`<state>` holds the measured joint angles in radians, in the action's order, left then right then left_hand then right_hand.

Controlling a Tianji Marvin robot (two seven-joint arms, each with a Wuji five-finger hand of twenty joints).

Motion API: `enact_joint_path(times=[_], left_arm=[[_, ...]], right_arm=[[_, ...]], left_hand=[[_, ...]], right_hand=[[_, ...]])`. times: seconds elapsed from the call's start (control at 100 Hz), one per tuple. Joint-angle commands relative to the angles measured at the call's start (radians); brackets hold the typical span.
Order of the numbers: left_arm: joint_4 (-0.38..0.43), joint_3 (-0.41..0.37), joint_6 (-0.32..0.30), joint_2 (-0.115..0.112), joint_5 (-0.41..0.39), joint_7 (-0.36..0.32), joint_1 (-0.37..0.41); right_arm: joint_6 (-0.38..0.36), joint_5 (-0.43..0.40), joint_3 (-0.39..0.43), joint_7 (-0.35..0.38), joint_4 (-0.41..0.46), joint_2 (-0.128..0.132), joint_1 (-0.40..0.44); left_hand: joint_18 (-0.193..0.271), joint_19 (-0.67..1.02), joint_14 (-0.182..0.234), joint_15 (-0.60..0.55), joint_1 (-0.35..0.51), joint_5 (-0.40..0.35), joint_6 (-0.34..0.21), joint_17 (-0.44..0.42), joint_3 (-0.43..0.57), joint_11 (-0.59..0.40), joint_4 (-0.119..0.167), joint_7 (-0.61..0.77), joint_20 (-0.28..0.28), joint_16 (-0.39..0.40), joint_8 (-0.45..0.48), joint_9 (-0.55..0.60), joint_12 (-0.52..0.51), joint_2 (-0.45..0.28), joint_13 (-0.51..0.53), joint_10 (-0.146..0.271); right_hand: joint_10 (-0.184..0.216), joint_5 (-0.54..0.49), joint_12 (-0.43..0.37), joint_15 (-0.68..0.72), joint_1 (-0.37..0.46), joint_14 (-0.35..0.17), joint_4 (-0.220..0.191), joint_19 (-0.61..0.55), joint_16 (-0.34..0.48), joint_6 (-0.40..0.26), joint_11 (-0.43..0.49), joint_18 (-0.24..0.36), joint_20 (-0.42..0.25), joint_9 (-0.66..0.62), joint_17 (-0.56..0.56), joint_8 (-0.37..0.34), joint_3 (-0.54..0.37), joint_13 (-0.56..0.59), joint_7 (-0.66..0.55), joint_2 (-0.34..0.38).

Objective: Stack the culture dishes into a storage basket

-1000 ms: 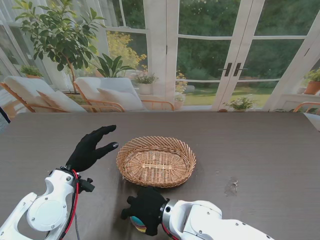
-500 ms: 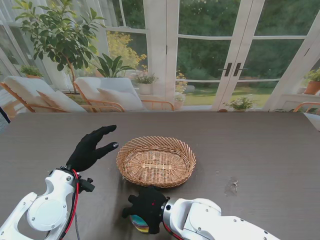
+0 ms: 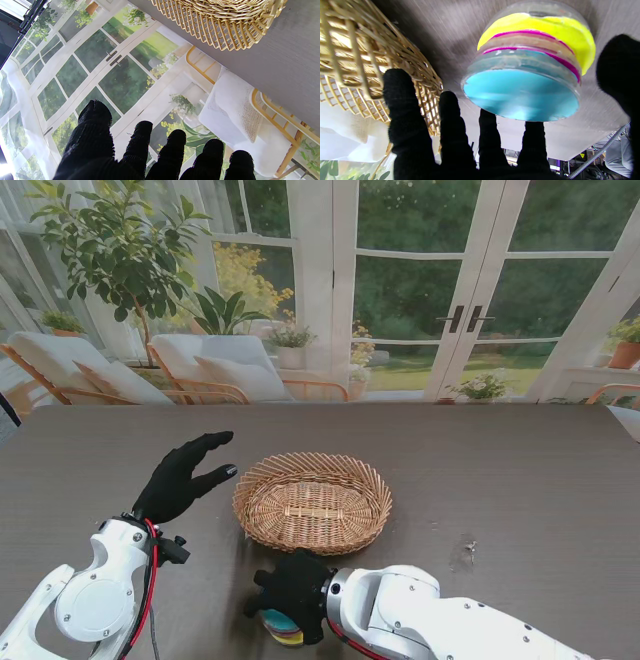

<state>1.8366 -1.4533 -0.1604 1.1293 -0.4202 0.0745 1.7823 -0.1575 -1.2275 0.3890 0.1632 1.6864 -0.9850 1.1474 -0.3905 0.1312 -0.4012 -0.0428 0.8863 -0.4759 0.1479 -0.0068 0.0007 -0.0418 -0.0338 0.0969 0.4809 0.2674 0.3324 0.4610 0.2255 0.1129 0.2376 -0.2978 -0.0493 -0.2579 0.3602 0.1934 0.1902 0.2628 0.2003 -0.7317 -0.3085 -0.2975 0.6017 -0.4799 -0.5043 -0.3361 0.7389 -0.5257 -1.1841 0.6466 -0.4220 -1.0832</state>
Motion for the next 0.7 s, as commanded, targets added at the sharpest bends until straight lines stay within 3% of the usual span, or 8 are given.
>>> enact_joint_path(times=[0.0,0.43,0.54,0.58,0.69], left_arm=[[0.005,0.0,0.005,0.002,0.0,-0.018,0.005],[-0.001,0.004,0.006,0.0,0.006,-0.027,-0.002],[-0.001,0.005,0.008,0.0,0.007,-0.028,-0.003],[-0.001,0.005,0.009,0.0,0.007,-0.028,-0.003],[-0.001,0.006,0.011,0.0,0.008,-0.03,-0.004]], right_arm=[[-0.02,-0.001,-0.014,-0.005,-0.021,-0.002,-0.015],[-0.114,-0.011,-0.008,-0.113,-0.087,0.004,-0.023],[-0.129,-0.012,-0.009,-0.133,-0.099,0.005,-0.026],[-0.135,-0.012,-0.007,-0.138,-0.102,0.005,-0.025],[-0.148,-0.011,-0.005,-0.152,-0.109,0.005,-0.025]], left_hand=[[0.005,-0.016,0.003,-0.005,0.014,-0.004,-0.035,-0.02,-0.015,0.002,0.025,-0.003,0.009,0.007,-0.001,-0.018,0.009,-0.05,0.002,0.003],[0.004,-0.016,0.003,-0.005,0.015,-0.012,-0.041,-0.019,-0.015,0.002,0.025,0.001,0.009,0.008,0.0,-0.018,0.009,-0.051,0.002,0.001],[0.003,-0.015,0.002,-0.005,0.015,-0.012,-0.04,-0.019,-0.016,0.002,0.025,0.001,0.009,0.008,0.0,-0.018,0.009,-0.051,0.002,0.003],[0.004,-0.015,0.002,-0.006,0.015,-0.014,-0.041,-0.019,-0.016,0.002,0.025,0.002,0.009,0.008,0.001,-0.017,0.009,-0.051,0.003,0.001],[0.004,-0.015,0.001,-0.006,0.016,-0.013,-0.04,-0.019,-0.015,0.002,0.025,0.001,0.009,0.008,0.0,-0.017,0.009,-0.051,0.002,0.001]], right_hand=[[0.012,0.016,0.021,0.009,0.019,0.02,0.026,0.007,0.005,-0.018,0.019,-0.07,-0.012,0.038,-0.383,-0.019,-0.09,-0.027,0.02,-0.087],[0.029,0.027,0.03,0.02,0.05,0.019,0.028,-0.01,0.005,-0.026,0.052,-0.078,-0.013,0.012,-0.354,-0.06,-0.114,-0.004,-0.071,-0.113],[0.029,0.039,0.031,0.021,0.052,0.022,0.028,-0.011,0.006,-0.027,0.064,-0.081,-0.009,0.007,-0.353,-0.046,-0.118,-0.001,-0.12,-0.114],[0.03,0.053,0.022,0.023,0.052,0.021,0.025,-0.014,0.007,-0.028,0.068,-0.081,-0.004,0.008,-0.352,0.019,-0.118,0.001,-0.175,-0.111],[0.027,0.055,0.022,0.024,0.051,0.019,0.027,-0.018,0.007,-0.028,0.068,-0.082,-0.004,0.011,-0.345,0.024,-0.117,0.005,-0.191,-0.104]])
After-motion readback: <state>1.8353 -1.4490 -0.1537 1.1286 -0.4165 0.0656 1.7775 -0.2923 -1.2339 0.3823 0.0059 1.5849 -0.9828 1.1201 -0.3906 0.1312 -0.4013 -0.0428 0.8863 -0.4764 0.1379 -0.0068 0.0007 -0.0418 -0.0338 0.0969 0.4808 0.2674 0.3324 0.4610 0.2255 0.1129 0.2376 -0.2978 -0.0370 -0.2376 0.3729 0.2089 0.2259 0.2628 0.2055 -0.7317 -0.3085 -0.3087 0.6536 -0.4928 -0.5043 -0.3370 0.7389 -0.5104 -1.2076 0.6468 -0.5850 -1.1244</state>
